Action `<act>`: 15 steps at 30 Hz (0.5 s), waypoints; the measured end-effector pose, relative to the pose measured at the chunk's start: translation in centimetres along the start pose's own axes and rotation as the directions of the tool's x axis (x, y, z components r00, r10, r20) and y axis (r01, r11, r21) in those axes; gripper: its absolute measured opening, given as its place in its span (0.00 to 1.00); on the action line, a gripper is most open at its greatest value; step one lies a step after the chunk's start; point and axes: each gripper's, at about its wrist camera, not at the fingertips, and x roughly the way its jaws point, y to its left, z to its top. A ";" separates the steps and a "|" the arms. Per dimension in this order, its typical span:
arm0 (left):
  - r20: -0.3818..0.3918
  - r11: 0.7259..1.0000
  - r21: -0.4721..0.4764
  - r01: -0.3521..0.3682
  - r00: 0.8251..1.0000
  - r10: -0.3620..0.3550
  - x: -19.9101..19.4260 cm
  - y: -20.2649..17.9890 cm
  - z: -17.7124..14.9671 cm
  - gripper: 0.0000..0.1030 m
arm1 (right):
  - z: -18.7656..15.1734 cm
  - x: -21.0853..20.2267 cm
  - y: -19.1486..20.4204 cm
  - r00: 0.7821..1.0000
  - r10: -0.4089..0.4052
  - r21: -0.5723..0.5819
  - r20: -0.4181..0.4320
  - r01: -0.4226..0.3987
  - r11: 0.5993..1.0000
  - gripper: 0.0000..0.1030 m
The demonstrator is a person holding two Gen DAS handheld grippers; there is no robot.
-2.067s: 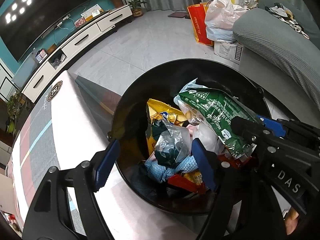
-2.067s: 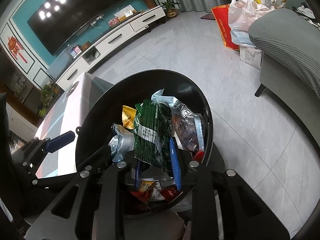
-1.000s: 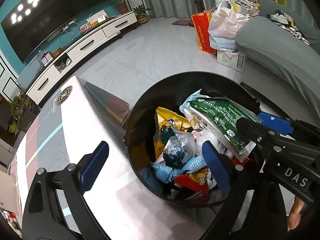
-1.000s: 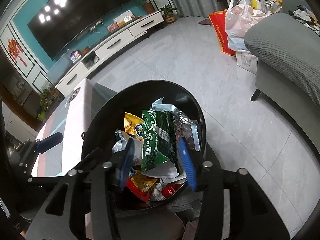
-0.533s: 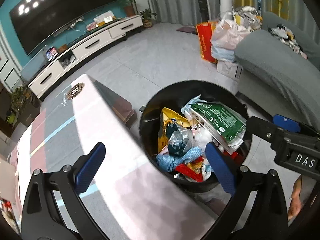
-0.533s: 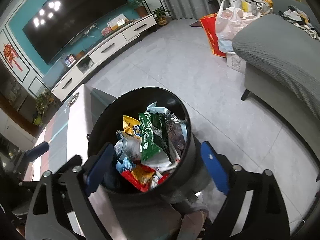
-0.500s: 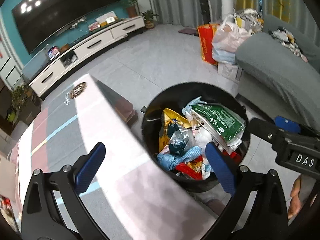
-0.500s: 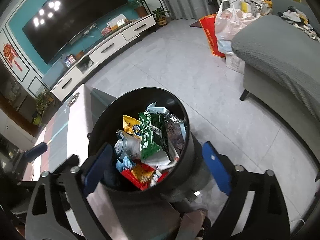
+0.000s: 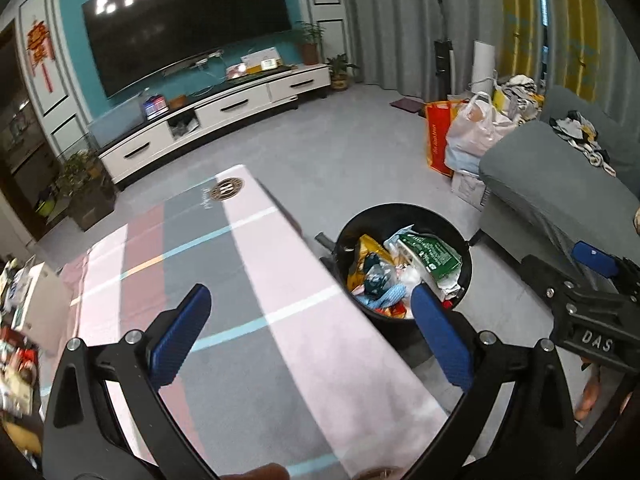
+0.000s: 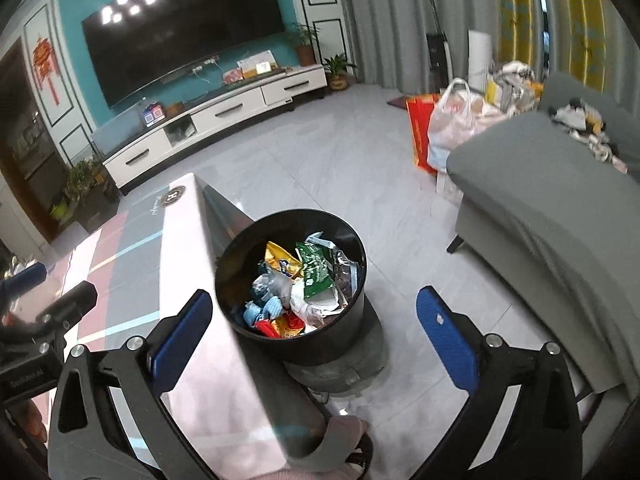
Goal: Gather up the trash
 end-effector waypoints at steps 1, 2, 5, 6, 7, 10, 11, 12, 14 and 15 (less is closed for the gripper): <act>0.001 1.000 -0.003 -0.006 1.000 0.006 -0.6 0.2 -0.1 0.97 | 0.0 -0.5 0.2 1.000 -0.004 -0.007 0.001 0.004 1.000 0.97; 0.004 1.000 -0.006 -0.019 1.000 0.019 -1.5 0.5 -0.2 0.97 | -0.1 -1.3 0.6 1.000 -0.010 -0.016 0.004 0.010 1.000 0.97; 0.022 0.999 -0.030 -0.018 1.000 0.019 -3.6 1.2 -0.6 0.97 | -0.2 -2.9 1.4 1.000 -0.010 -0.034 0.015 0.011 0.999 0.97; 0.026 0.999 -0.039 -0.017 1.000 0.018 -4.2 1.4 -0.7 0.97 | -0.3 -3.7 1.8 1.000 -0.006 -0.042 0.024 0.007 0.999 0.97; 0.031 0.999 -0.046 -0.019 0.999 0.021 -4.8 1.6 -0.8 0.97 | -0.4 -4.2 2.0 1.000 -0.005 -0.047 0.029 0.006 0.999 0.97; 0.058 0.997 -0.069 -0.026 0.998 0.030 -6.6 2.2 -1.3 0.97 | -0.8 -5.3 2.8 0.999 -0.002 -0.072 0.039 0.004 0.997 0.97; 0.061 0.997 -0.071 -0.022 0.998 0.027 -6.9 2.2 -1.5 0.97 | -1.0 -5.4 2.9 0.999 0.000 -0.074 0.039 0.003 0.997 0.97; 0.062 0.997 -0.070 -0.022 0.998 0.026 -7.1 2.2 -1.6 0.97 | -1.1 -5.5 3.0 0.999 -0.001 -0.075 0.034 0.003 0.997 0.97; 0.058 0.997 -0.067 -0.023 0.998 0.027 -7.3 1.9 -1.9 0.97 | -1.5 -5.3 3.2 1.000 -0.002 -0.078 0.020 0.003 0.997 0.97; 0.056 0.998 -0.064 -0.024 0.998 0.028 -7.3 1.9 -2.0 0.97 | -1.6 -5.2 3.3 1.000 -0.002 -0.079 0.013 0.003 0.997 0.97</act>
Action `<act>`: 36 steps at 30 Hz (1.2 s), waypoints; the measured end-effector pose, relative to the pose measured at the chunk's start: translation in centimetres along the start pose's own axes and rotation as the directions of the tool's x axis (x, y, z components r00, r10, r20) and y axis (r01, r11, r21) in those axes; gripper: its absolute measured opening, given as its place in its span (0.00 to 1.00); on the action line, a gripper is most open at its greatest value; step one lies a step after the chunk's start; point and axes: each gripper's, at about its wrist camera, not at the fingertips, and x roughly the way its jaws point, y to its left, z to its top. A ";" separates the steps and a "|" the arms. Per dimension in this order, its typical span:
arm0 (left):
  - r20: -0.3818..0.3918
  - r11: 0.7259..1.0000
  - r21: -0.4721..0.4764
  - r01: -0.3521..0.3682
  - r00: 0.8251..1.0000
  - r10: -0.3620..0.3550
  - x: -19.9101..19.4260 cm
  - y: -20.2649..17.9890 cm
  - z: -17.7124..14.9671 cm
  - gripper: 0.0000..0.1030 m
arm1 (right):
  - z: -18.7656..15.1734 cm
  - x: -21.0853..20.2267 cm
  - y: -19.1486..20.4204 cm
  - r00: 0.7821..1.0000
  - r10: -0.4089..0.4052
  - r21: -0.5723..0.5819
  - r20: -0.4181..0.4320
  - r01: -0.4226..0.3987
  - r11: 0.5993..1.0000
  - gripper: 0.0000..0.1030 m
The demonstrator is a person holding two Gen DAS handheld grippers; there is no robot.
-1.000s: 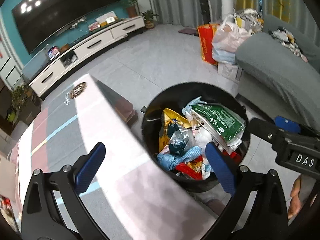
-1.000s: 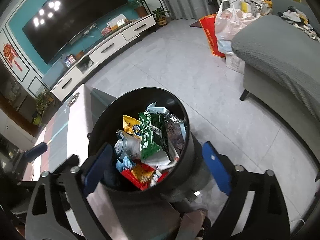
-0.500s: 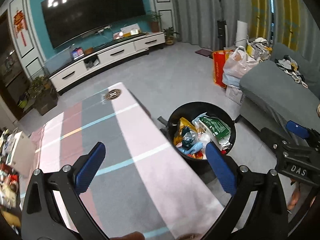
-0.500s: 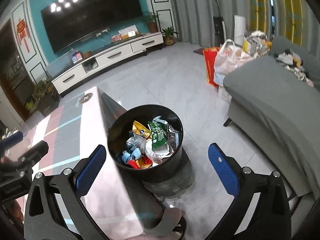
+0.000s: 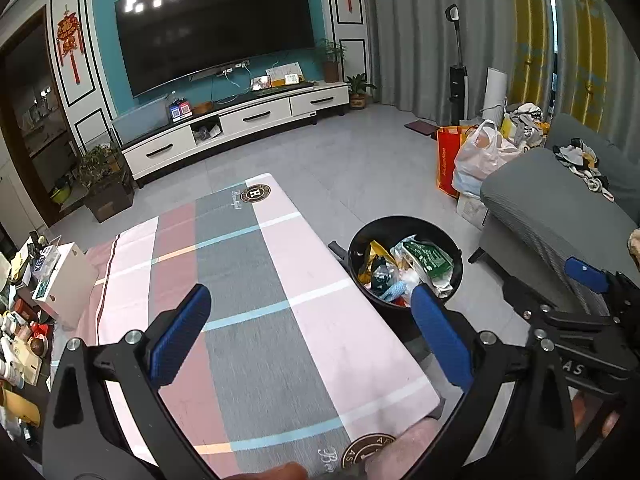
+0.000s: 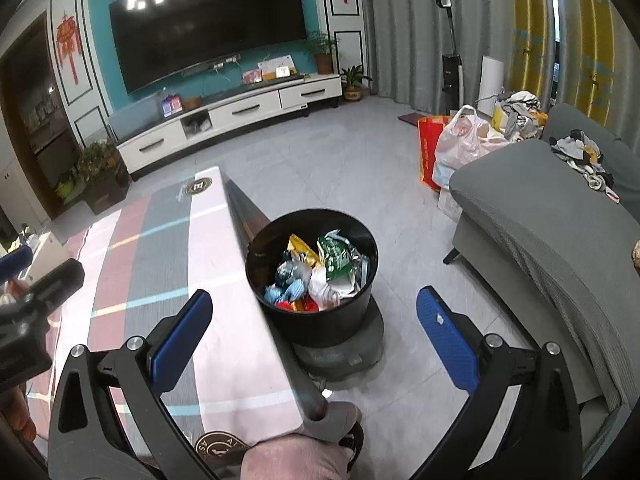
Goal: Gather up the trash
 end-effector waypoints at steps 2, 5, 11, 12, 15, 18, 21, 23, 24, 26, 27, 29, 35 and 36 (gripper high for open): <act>-0.004 1.000 0.003 -0.006 1.000 0.006 0.0 -0.1 -0.2 0.97 | -0.2 0.1 0.1 1.000 0.001 -0.003 -0.005 -0.001 1.000 0.97; -0.009 1.000 0.004 -0.005 1.000 0.005 0.0 -0.2 -0.3 0.97 | -0.2 0.0 0.3 1.000 0.011 -0.003 -0.004 -0.011 1.000 0.97; -0.016 1.000 0.003 -0.010 1.000 0.010 0.2 -0.2 -0.5 0.97 | -0.1 -0.1 0.3 1.000 0.002 -0.005 0.003 -0.002 1.000 0.97; -0.017 1.000 0.003 -0.013 1.000 0.013 0.3 -0.2 -0.5 0.97 | -0.1 -0.2 0.3 1.000 0.001 -0.006 0.002 -0.001 1.000 0.97; -0.017 1.000 0.002 -0.021 1.000 0.021 0.4 -0.1 -0.5 0.97 | -0.2 -0.2 0.3 1.000 0.002 -0.007 0.001 -0.002 1.000 0.97; -0.017 1.000 -0.001 -0.025 1.000 0.025 0.5 0.1 -0.5 0.97 | -0.2 -0.2 0.4 1.000 0.003 -0.010 0.002 -0.003 1.000 0.97; -0.017 1.000 -0.001 -0.028 0.999 0.028 0.6 0.1 -0.4 0.97 | -0.1 -0.3 0.4 1.000 0.004 -0.012 0.004 -0.004 1.000 0.97; -0.017 1.000 0.000 -0.028 0.999 0.028 0.6 0.1 -0.5 0.97 | 0.0 -0.3 0.5 1.000 0.003 -0.012 0.005 -0.003 1.000 0.97; -0.015 1.000 0.002 -0.028 0.999 0.028 0.5 0.1 -0.5 0.97 | 0.0 -0.3 0.5 1.000 0.002 -0.013 0.006 -0.002 1.000 0.97; -0.014 1.000 0.003 -0.030 0.999 0.030 0.5 0.1 -0.5 0.97 | 0.0 -0.3 0.5 1.000 0.003 -0.013 0.005 -0.003 1.000 0.97; -0.013 1.000 0.003 -0.030 0.999 0.030 0.5 0.1 -0.5 0.97 | 0.0 -0.3 0.6 1.000 0.003 -0.014 0.005 -0.003 1.000 0.97; -0.013 0.999 0.002 -0.032 0.999 0.032 0.5 0.1 -0.5 0.97 | 0.0 -0.3 0.5 1.000 0.002 -0.013 0.005 -0.002 1.000 0.97; -0.010 0.999 0.004 -0.038 0.999 0.038 0.5 0.1 -0.4 0.97 | 0.0 -0.3 0.5 1.000 0.002 -0.014 0.006 -0.002 1.000 0.97; -0.010 0.999 0.004 -0.039 0.999 0.039 0.4 0.1 -0.4 0.97 | 0.0 -0.3 0.5 1.000 0.003 -0.013 0.006 -0.003 1.000 0.97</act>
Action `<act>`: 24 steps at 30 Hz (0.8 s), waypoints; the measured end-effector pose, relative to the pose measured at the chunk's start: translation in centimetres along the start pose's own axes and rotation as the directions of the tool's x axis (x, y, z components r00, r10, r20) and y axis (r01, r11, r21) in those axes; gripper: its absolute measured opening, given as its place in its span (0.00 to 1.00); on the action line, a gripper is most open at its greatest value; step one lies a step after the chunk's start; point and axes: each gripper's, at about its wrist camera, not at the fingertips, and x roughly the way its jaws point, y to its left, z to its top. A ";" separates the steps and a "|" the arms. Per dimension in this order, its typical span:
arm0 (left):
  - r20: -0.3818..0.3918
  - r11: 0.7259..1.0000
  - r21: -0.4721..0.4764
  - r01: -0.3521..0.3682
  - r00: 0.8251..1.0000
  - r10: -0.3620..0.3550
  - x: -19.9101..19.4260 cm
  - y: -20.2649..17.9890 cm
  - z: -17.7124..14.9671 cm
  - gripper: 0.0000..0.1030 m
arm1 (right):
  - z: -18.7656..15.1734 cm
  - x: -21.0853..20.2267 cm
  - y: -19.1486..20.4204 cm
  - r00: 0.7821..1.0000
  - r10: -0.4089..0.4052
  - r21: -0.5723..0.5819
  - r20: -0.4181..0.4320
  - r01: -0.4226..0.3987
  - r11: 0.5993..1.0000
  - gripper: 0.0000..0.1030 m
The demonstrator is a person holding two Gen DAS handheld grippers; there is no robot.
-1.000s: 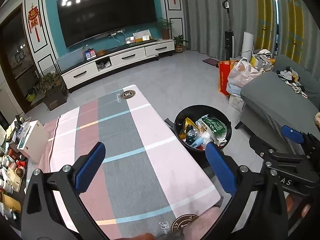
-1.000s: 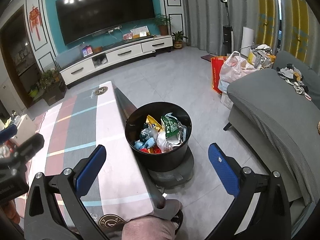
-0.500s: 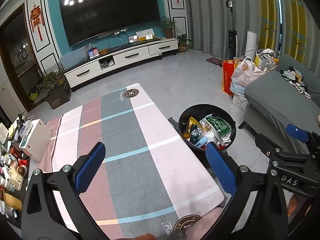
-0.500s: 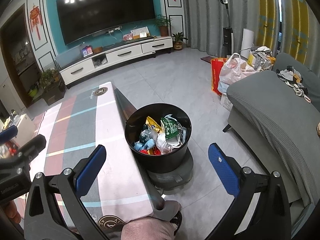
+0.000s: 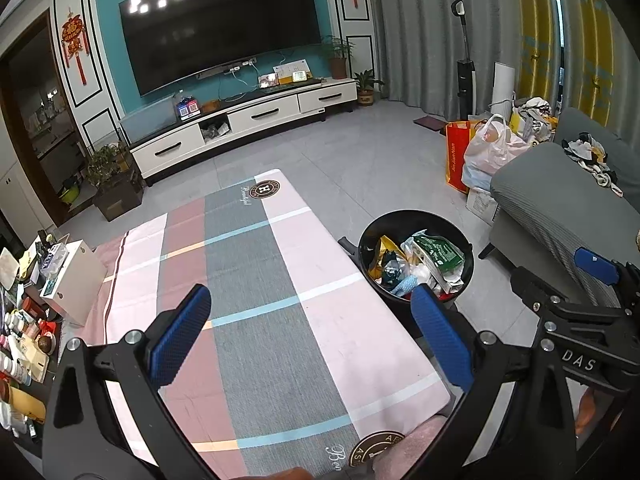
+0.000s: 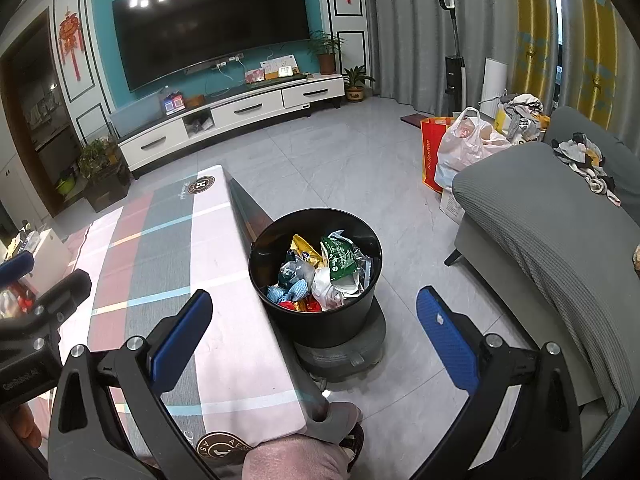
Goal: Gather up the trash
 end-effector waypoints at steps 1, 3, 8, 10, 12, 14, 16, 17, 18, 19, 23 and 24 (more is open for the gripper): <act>0.000 1.000 -0.001 0.001 1.000 -0.001 0.0 0.0 0.0 0.97 | 0.0 0.0 0.0 1.000 0.001 0.000 0.001 -0.001 1.000 0.97; -0.001 1.000 0.001 -0.001 1.000 0.001 0.0 0.0 0.0 0.97 | 0.0 0.1 0.0 1.000 0.000 -0.001 0.001 0.000 1.000 0.97; -0.007 1.000 -0.002 -0.004 1.000 0.004 0.2 0.0 0.1 0.97 | 0.0 0.1 0.0 1.000 -0.001 -0.001 0.000 0.001 1.000 0.97; -0.008 1.000 -0.004 -0.006 1.000 0.006 0.3 0.0 0.2 0.97 | 0.1 0.0 0.0 1.000 0.000 -0.002 -0.001 0.000 1.000 0.97; -0.007 1.000 -0.001 -0.005 1.000 0.005 0.3 0.0 0.2 0.97 | 0.0 0.1 0.0 1.000 -0.004 -0.002 0.001 0.004 1.000 0.97; -0.006 1.000 -0.001 -0.005 1.000 0.005 0.3 0.0 0.2 0.97 | 0.1 0.1 0.0 1.000 -0.002 -0.001 0.001 0.002 1.000 0.97; -0.005 1.000 -0.004 -0.002 1.000 0.002 0.3 0.0 0.2 0.97 | 0.1 0.1 0.0 1.000 -0.003 -0.001 0.000 0.003 1.000 0.97; -0.006 1.000 -0.007 0.000 1.000 0.000 0.3 0.1 0.1 0.97 | 0.1 0.1 0.0 1.000 -0.003 -0.002 0.000 0.003 1.000 0.97; -0.007 1.000 -0.008 0.001 1.000 -0.001 0.4 0.1 0.1 0.97 | 0.1 0.1 0.0 1.000 -0.002 -0.002 0.000 0.002 1.000 0.97; -0.008 1.000 -0.009 0.002 1.000 -0.002 0.4 0.2 0.1 0.97 | 0.1 0.1 0.0 1.000 -0.003 -0.003 0.000 0.003 1.000 0.97; -0.009 1.000 -0.010 0.004 1.000 -0.004 0.5 0.2 0.1 0.97 | 0.1 0.1 0.0 1.000 -0.002 -0.001 0.000 0.002 1.000 0.97; -0.009 1.000 -0.011 0.003 1.000 -0.003 0.6 0.1 0.0 0.97 | 0.2 0.1 0.0 1.000 -0.002 -0.002 0.001 0.002 1.000 0.97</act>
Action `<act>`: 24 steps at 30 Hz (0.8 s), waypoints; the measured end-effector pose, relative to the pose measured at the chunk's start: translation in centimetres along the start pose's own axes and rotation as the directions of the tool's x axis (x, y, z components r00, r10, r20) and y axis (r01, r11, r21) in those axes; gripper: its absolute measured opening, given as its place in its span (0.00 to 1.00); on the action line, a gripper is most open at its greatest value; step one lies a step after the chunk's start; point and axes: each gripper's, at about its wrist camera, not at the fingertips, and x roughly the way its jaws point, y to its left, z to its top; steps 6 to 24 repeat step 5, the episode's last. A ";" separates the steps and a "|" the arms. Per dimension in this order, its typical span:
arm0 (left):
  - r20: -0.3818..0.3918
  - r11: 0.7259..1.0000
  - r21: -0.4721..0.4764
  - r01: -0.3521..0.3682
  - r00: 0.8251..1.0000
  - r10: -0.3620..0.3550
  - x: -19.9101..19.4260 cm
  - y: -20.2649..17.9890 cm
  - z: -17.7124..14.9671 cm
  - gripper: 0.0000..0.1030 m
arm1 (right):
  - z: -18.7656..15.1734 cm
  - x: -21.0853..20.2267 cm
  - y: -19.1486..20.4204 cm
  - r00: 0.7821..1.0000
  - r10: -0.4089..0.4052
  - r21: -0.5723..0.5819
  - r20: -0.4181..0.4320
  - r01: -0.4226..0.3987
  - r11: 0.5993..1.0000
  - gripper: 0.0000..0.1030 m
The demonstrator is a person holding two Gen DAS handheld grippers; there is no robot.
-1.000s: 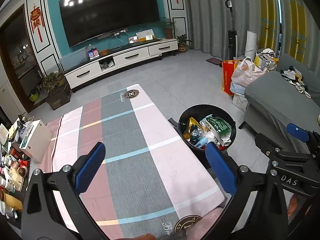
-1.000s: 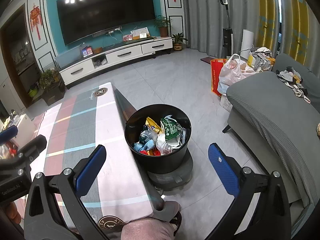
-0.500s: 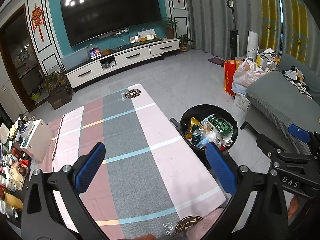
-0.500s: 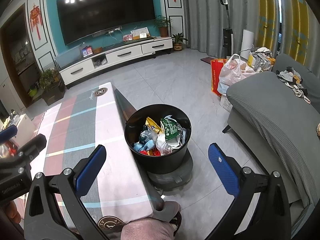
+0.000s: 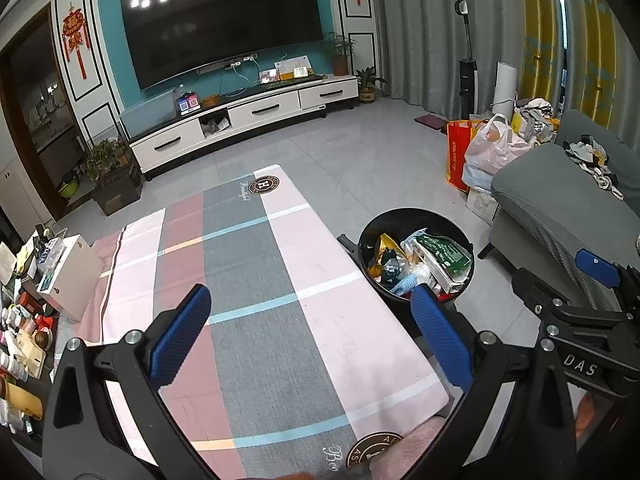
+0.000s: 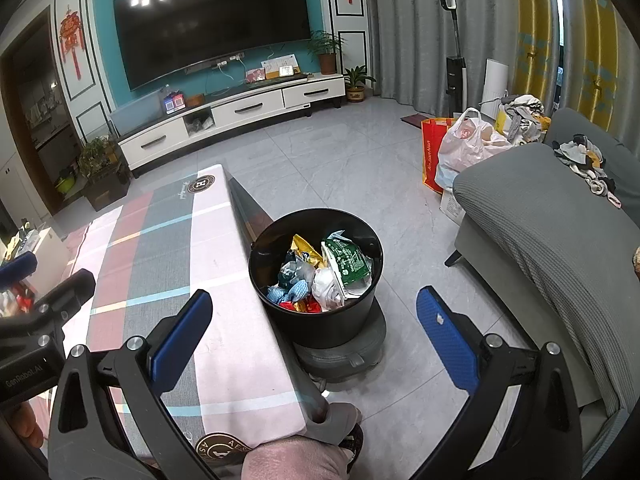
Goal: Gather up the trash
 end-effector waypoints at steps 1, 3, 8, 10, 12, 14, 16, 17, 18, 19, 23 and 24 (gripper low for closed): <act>-0.001 1.000 0.000 0.000 1.000 0.000 0.1 0.0 -0.1 0.97 | -0.1 0.0 0.0 1.000 0.000 -0.001 -0.001 0.000 1.000 0.97; -0.002 1.000 -0.001 0.001 1.000 -0.001 0.1 0.0 -0.1 0.97 | 0.1 0.1 0.1 1.000 0.001 -0.004 -0.001 -0.001 1.000 0.97; -0.003 1.000 -0.002 0.002 1.000 -0.002 0.2 -0.1 -0.2 0.97 | 0.1 0.2 0.1 1.000 0.001 -0.007 -0.002 -0.001 1.000 0.97; -0.003 1.000 -0.002 0.002 1.000 -0.002 0.2 -0.1 -0.2 0.97 | 0.1 0.2 0.1 1.000 0.001 -0.007 -0.002 -0.001 1.000 0.97; -0.003 1.000 -0.002 0.002 1.000 -0.002 0.2 -0.1 -0.2 0.97 | 0.1 0.2 0.1 1.000 0.001 -0.007 -0.002 -0.001 1.000 0.97; -0.003 1.000 -0.002 0.002 1.000 -0.002 0.2 -0.1 -0.2 0.97 | 0.1 0.2 0.1 1.000 0.001 -0.007 -0.002 -0.001 1.000 0.97; -0.003 1.000 -0.002 0.002 1.000 -0.002 0.2 -0.1 -0.2 0.97 | 0.1 0.2 0.1 1.000 0.001 -0.007 -0.002 -0.001 1.000 0.97; -0.003 1.000 -0.002 0.002 1.000 -0.002 0.2 -0.1 -0.2 0.97 | 0.1 0.2 0.1 1.000 0.001 -0.007 -0.002 -0.001 1.000 0.97; -0.003 1.000 -0.002 0.002 1.000 -0.002 0.2 -0.1 -0.2 0.97 | 0.1 0.2 0.1 1.000 0.001 -0.007 -0.002 -0.001 1.000 0.97; -0.003 1.000 -0.002 0.002 1.000 -0.002 0.2 -0.1 -0.2 0.97 | 0.1 0.2 0.1 1.000 0.001 -0.007 -0.002 -0.001 1.000 0.97; -0.003 1.000 -0.002 0.002 1.000 -0.002 0.2 -0.1 -0.2 0.97 | 0.1 0.2 0.1 1.000 0.001 -0.007 -0.002 -0.001 1.000 0.97; -0.003 1.000 -0.002 0.002 1.000 -0.002 0.2 -0.1 -0.2 0.97 | 0.1 0.2 0.1 1.000 0.001 -0.007 -0.002 -0.001 1.000 0.97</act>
